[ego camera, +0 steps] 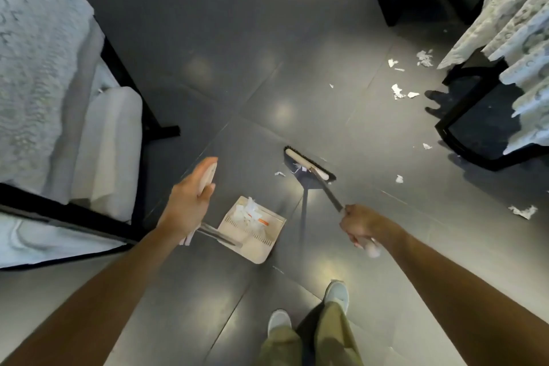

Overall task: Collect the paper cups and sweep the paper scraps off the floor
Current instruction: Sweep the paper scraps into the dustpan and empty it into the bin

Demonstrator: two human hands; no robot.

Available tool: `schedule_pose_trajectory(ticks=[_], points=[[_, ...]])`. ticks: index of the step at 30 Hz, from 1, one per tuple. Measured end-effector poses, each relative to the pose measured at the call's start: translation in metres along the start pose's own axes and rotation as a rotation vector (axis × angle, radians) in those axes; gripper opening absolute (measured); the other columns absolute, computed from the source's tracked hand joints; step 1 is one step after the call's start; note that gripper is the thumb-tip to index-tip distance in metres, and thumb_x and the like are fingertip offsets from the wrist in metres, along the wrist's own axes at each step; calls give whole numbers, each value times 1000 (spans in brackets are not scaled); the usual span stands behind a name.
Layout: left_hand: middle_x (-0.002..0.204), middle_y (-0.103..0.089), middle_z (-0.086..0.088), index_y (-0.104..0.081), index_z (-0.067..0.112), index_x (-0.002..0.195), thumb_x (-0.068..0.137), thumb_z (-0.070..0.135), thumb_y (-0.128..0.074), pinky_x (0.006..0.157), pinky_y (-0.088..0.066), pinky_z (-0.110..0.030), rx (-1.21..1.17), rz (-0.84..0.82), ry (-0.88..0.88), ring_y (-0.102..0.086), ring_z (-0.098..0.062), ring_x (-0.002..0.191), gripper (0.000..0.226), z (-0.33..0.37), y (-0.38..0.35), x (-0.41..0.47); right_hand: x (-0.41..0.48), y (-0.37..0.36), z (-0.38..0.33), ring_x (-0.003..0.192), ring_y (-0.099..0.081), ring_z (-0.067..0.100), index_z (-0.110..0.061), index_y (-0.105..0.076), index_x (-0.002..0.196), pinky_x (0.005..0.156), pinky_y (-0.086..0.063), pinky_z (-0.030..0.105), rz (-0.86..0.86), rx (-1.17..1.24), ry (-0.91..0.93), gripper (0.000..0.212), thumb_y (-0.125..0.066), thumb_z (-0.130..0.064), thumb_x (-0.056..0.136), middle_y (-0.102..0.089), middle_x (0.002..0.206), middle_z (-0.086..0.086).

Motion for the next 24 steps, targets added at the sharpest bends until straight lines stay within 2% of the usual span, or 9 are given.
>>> schedule_pose_trajectory(ticks=[3, 6, 8, 11, 14, 16, 20, 24], points=[[137, -50, 0, -40, 32, 138, 95, 10, -50, 98, -34, -25, 9, 21, 13, -49, -21, 122, 49, -3, 4, 17, -12, -23, -14, 41, -53, 11, -1, -56, 109, 47, -43, 18, -96, 8, 25, 23, -44, -6, 89, -60, 54, 2], [137, -51, -1, -40, 29, 138, 95, 10, -50, 100, -33, -26, 24, -7, -25, -48, -23, 124, 48, 3, 2, 29, -34, -34, -21, 54, -55, 17, -7, -51, 123, 59, -48, 28, -196, 60, 23, 36, -48, -5, 88, -60, 68, 7], [140, -49, -1, -40, 29, 139, 96, 10, -50, 105, -34, -32, 15, -19, -28, -46, -23, 127, 49, 10, 1, 34, -45, -28, -23, 51, -50, 15, -8, -50, 128, 53, -45, 26, -276, 168, -10, 41, -49, -3, 87, -55, 62, 5], [141, -48, -4, -40, 29, 139, 96, 10, -50, 107, -35, -39, 13, -39, -22, -44, -25, 129, 49, 18, 0, 36, -57, -6, -20, 38, -39, 8, -15, -55, 115, 37, -33, 17, -361, 403, -108, 34, -50, 3, 87, -44, 52, 3], [140, -48, -3, -41, 29, 139, 95, 10, -50, 106, -35, -37, 7, -64, -54, -46, -25, 127, 48, 27, -2, 32, -69, 18, -8, 36, -41, 7, -19, -53, 109, 35, -33, 16, -380, 494, -94, 31, -54, 2, 87, -48, 48, 1], [136, -51, -3, -42, 31, 137, 96, 10, -50, 102, -39, -37, -9, -94, -71, -50, -26, 121, 47, 37, -6, 31, -75, 29, 3, 35, -41, 7, -19, -51, 112, 34, -34, 16, -361, 574, -87, 32, -53, 1, 88, -49, 44, 0], [128, -54, -5, -41, 40, 133, 97, 13, -48, 93, -47, -43, -13, -170, -81, -55, -28, 111, 45, 72, -28, 35, -83, 44, 29, 34, -41, 8, -20, -48, 115, 35, -34, 16, -195, 658, -61, 34, -54, 1, 89, -49, 43, 0], [134, -51, -3, -41, 38, 134, 97, 14, -48, 95, -37, -30, 36, -223, -161, -49, -21, 119, 45, 106, -50, 49, -81, 77, 62, 43, -42, 11, -5, -55, 112, 39, -38, 20, -33, 640, -38, 24, -52, 0, 89, -48, 56, 7]])
Point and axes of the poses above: each hand's wrist, its own x-axis towards the middle knuckle, its own y-axis out of the back of the hand, z = x × y, the point moved 1 cm from there along x, towards the middle knuckle
